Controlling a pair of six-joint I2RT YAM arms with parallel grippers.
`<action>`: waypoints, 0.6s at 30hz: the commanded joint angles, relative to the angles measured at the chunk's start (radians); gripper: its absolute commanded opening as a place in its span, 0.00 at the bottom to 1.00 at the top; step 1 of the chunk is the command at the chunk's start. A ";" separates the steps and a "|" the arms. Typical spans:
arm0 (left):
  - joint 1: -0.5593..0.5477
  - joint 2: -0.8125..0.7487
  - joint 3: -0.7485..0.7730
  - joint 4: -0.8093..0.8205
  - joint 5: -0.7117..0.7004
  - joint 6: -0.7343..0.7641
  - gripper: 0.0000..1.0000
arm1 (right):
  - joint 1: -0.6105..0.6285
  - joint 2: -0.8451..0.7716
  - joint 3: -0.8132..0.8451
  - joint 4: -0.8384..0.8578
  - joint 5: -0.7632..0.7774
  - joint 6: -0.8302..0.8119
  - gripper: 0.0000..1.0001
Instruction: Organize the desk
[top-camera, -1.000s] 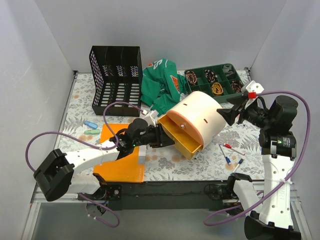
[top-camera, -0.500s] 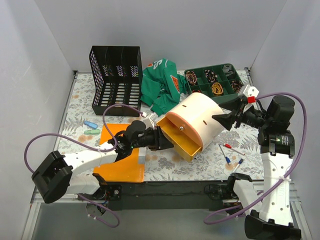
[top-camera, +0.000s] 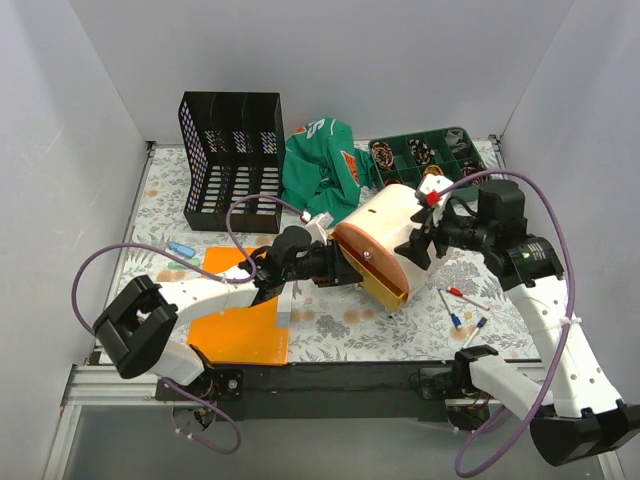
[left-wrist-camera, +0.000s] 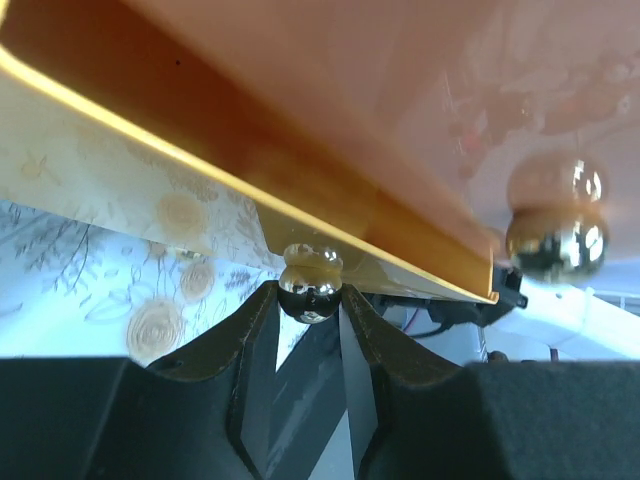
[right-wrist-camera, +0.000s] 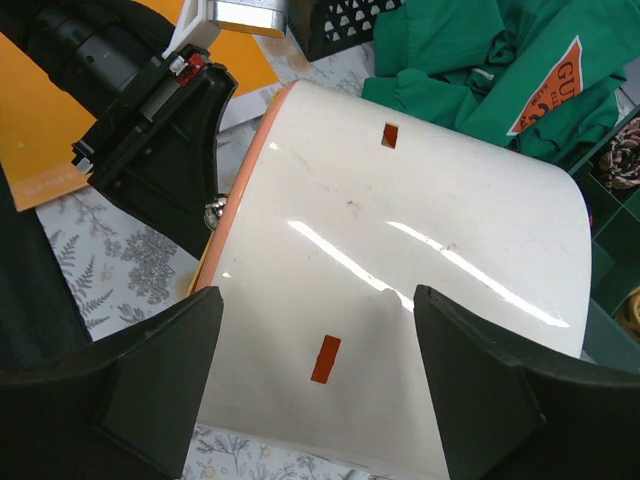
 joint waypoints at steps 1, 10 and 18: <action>-0.001 0.049 0.088 0.061 0.028 0.026 0.13 | 0.124 0.035 0.060 -0.030 0.239 -0.046 0.91; 0.000 0.087 0.120 0.063 0.011 0.034 0.12 | 0.242 0.074 0.083 -0.056 0.311 -0.045 0.98; 0.000 0.158 0.184 0.080 0.002 0.034 0.12 | 0.303 0.077 0.075 -0.053 0.445 -0.055 0.98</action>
